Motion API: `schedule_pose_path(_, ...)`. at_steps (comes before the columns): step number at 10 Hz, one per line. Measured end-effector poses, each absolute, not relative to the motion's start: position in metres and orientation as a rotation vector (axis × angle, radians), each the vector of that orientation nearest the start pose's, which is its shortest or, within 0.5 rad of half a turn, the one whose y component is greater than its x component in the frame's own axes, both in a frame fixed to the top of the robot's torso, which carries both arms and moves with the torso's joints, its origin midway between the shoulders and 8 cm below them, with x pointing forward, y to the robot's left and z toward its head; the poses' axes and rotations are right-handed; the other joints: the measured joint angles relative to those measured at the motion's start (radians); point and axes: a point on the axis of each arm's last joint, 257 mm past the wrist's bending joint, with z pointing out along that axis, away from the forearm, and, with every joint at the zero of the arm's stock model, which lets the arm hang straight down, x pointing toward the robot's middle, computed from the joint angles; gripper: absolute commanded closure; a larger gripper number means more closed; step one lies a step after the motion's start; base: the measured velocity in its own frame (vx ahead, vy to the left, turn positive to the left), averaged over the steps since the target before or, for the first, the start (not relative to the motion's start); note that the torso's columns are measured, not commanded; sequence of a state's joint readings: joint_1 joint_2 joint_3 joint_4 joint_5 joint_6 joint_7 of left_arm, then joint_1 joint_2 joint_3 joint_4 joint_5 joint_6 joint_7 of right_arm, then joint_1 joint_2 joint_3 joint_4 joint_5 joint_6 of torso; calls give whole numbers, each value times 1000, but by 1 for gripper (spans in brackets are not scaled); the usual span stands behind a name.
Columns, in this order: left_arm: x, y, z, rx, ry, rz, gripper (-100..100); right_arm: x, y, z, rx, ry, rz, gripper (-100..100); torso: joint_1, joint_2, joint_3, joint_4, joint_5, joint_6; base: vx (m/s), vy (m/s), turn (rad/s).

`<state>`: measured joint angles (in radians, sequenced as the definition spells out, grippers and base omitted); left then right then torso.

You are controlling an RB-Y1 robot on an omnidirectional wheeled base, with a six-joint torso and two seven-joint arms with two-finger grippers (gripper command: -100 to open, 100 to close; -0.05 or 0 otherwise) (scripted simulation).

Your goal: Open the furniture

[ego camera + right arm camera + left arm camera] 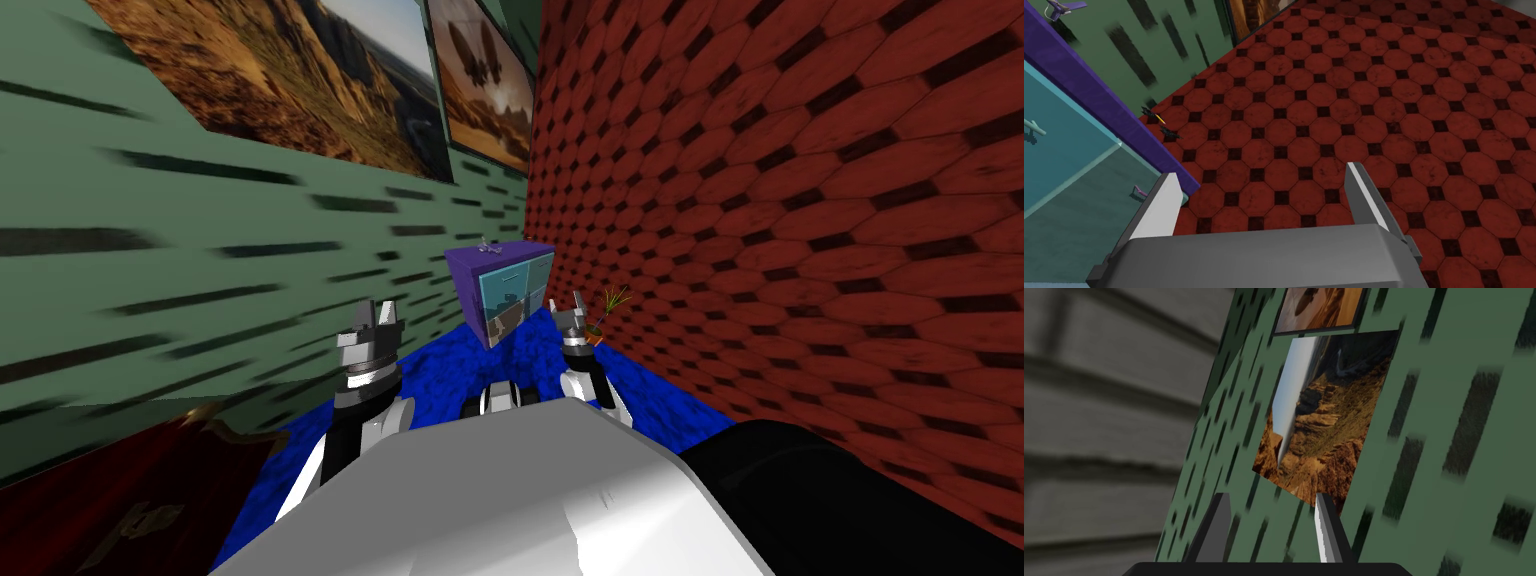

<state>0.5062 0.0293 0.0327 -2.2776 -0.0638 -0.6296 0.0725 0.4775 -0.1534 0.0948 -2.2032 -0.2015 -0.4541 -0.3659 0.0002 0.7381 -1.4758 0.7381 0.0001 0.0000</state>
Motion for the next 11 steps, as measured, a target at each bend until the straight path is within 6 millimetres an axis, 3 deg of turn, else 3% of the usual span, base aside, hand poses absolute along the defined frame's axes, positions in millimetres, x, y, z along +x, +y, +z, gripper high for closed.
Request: schedule_pose_path(11, 321, 272, 44, -516, 579, -1329, 0, 373, -213, -40, 1197, 458, 2295, -100, 0, 1, 0, 0, 0, 0, 67, -36, -1)
